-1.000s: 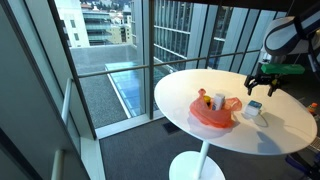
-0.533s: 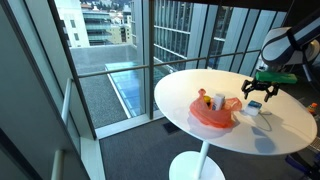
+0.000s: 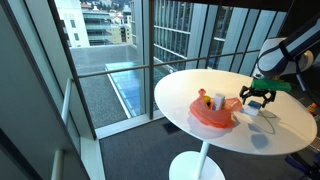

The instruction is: Put the blue container in the plastic bag

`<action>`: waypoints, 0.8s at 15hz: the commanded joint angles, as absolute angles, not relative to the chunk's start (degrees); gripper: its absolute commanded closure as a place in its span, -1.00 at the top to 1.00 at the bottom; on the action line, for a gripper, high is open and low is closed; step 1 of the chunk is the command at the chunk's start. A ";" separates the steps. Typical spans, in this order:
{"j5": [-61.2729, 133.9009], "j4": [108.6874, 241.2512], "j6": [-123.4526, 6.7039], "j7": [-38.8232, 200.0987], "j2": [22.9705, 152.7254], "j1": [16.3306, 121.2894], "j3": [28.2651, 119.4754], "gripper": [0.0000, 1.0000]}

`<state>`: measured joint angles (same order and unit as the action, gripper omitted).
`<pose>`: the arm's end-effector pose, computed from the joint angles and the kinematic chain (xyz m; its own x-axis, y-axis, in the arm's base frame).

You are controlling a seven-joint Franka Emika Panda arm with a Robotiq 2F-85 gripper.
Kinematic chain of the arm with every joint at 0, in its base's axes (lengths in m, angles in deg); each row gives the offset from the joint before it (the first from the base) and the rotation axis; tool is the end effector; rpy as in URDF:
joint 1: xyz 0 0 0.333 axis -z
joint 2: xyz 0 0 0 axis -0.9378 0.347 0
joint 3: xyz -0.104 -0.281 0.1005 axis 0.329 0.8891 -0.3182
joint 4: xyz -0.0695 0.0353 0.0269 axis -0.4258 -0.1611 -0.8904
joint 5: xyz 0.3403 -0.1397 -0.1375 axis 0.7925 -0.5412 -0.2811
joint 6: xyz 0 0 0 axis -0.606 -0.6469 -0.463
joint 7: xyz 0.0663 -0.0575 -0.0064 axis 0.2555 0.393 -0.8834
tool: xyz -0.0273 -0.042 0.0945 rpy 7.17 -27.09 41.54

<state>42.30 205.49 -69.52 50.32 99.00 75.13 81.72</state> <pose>0.5340 -0.1690 0.1729 0.5919 -0.8058 -0.0197 -0.8010 -0.5908 0.0966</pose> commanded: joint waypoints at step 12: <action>41.75 206.34 -69.98 48.19 95.21 71.94 84.12 -0.20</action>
